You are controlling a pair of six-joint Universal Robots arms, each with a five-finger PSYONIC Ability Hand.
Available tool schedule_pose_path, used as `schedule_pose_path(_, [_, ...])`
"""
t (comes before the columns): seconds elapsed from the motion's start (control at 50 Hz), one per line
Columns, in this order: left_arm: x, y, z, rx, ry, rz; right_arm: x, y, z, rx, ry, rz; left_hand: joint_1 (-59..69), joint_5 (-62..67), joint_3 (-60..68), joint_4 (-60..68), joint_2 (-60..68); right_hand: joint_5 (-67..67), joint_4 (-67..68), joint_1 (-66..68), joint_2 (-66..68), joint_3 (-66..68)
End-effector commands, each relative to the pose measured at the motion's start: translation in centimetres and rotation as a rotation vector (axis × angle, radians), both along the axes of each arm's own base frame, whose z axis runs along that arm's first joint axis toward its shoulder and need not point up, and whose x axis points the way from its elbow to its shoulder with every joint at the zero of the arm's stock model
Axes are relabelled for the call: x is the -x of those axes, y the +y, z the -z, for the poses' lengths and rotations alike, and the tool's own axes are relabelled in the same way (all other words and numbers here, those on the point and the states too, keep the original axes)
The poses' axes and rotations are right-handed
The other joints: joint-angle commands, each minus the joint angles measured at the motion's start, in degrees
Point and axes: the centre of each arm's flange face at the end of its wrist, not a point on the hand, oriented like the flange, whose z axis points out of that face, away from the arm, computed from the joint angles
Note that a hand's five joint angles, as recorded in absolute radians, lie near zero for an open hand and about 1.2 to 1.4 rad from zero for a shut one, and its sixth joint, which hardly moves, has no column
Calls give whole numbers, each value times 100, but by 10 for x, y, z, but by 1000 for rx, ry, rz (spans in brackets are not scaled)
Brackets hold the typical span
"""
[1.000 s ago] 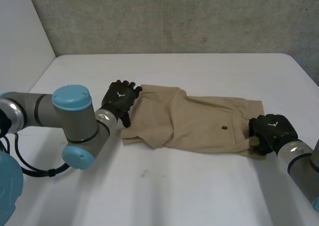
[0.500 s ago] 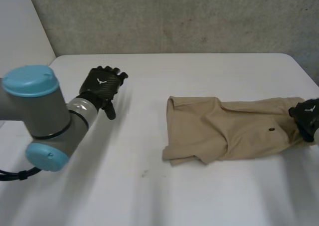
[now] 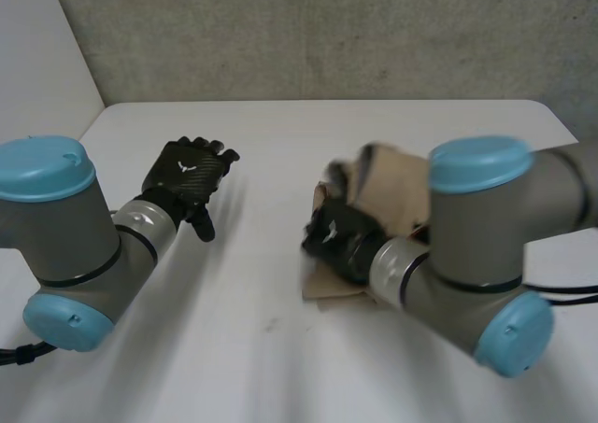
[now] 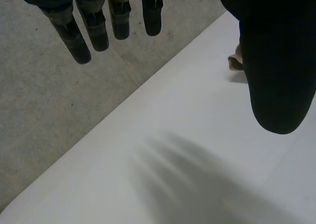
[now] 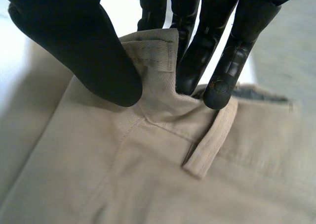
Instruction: Fold the shorts.
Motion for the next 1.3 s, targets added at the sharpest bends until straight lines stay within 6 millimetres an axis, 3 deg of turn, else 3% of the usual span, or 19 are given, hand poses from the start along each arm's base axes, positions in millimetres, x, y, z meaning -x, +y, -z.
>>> schedule_pose_path(0.02, [2, 1, -1, 2, 2, 7, -10, 11, 26, -108, 47, -82, -182, -261, -222, -173, -158, -852, -1184, 316, -1139, -1213])
schedule_pose_path(0.04, [2, 0, -2, 7, 3, 7, -11, 9, 19, -94, 9, -75, -182, -261, -222, -173, -158, -2459, -2791, -1291, -2746, -2821])
schedule_pose_path(0.06, [2, 0, -3, 11, 5, 7, -12, 6, 12, -80, -26, -67, -182, -261, -222, -173, -158, -3225, -3557, -2056, -3511, -3586])
schedule_pose_path(0.08, [3, -2, -6, 22, 10, 7, -12, 1, -11, -50, -112, -45, -182, -261, -222, -173, -158, -4448, -4780, -3279, -4735, -4809])
schedule_pose_path(0.12, [4, -4, -10, 37, 17, 6, -8, -5, -32, -45, -209, -4, -182, -261, -222, -173, -158, -5431, -5763, -4263, -5718, -5793])
schedule_pose_path(0.16, [7, -6, -19, 66, 32, 11, 1, -15, -52, -84, -352, 69, -182, -261, -222, -173, -158, -5495, -5827, -4326, -5782, -5856])
schedule_pose_path(0.26, [24, -3, -39, 110, 95, 46, 16, -24, -69, -155, -502, 154, -182, -261, -222, -173, -158, -5495, -5827, -4326, -5782, -5856])
schedule_pose_path(0.32, [34, -1, -54, 117, 175, 67, 39, -25, -91, -234, -644, 256, -132, -211, -171, -122, -107, -5495, -5827, -4326, -5782, -5856])
schedule_pose_path(0.36, [39, 0, -59, 114, 215, 76, 49, -28, -93, -256, -674, 292, -98, -177, -138, -89, -74, -5495, -5827, -4326, -5782, -5856])
schedule_pose_path(0.46, [65, 15, -68, 68, 346, 146, 86, -50, -83, -309, -707, 477, -31, -110, -71, -22, -7, -5495, -5827, -4326, -5782, -5856])
schedule_pose_path(0.52, [83, 25, -61, 25, 377, 189, 93, -55, -80, -324, -708, 522, -31, -110, -70, -21, -6, -5495, -5827, -4326, -5782, -5856])
schedule_pose_path(0.6, [107, 39, -42, -45, 394, 237, 98, -61, -72, -380, -711, 563, 19, -60, -20, 29, 44, -5495, -5827, -4326, -5782, -5856])
schedule_pose_path(0.7, [129, 49, 1, -147, 347, 226, 90, -78, -37, -463, -660, 585, 36, -43, -3, 46, 61, -5495, -5827, -4326, -5782, -5856])
schedule_pose_path(0.78, [134, 49, 32, -215, 285, 187, 88, -93, -13, -503, -631, 617, 36, -43, -3, 46, 61, -5495, -5827, -4326, -5782, -5856])
schedule_pose_path(0.82, [133, 48, 37, -228, 273, 178, 87, -95, -7, -514, -622, 620, 36, -43, -3, 46, 61, -5495, -5827, -4326, -5782, -5856])
schedule_pose_path(0.84, [131, 47, 52, -262, 236, 145, 85, -100, 9, -539, -599, 630, 36, -43, -3, 46, 61, -5495, -5827, -4326, -5782, -5856])
schedule_pose_path(1.0, [115, 39, 80, -294, 110, 48, 85, -108, 39, -535, -500, 635, 36, -43, -3, 46, 61, -5495, -5827, -4326, -5782, -5856])
schedule_pose_path(1.2, [103, 40, 84, -247, -44, 63, 84, -108, 39, -476, -444, 600, -81, -160, -121, -72, -57, -5495, -5827, -4326, -5782, -5856])
schedule_pose_path(1.3, [105, 41, 44, -181, 16, 76, 82, -107, 29, -442, -447, 589, -132, -211, -171, -122, -107, -5495, -5827, -4326, -5782, -5856])
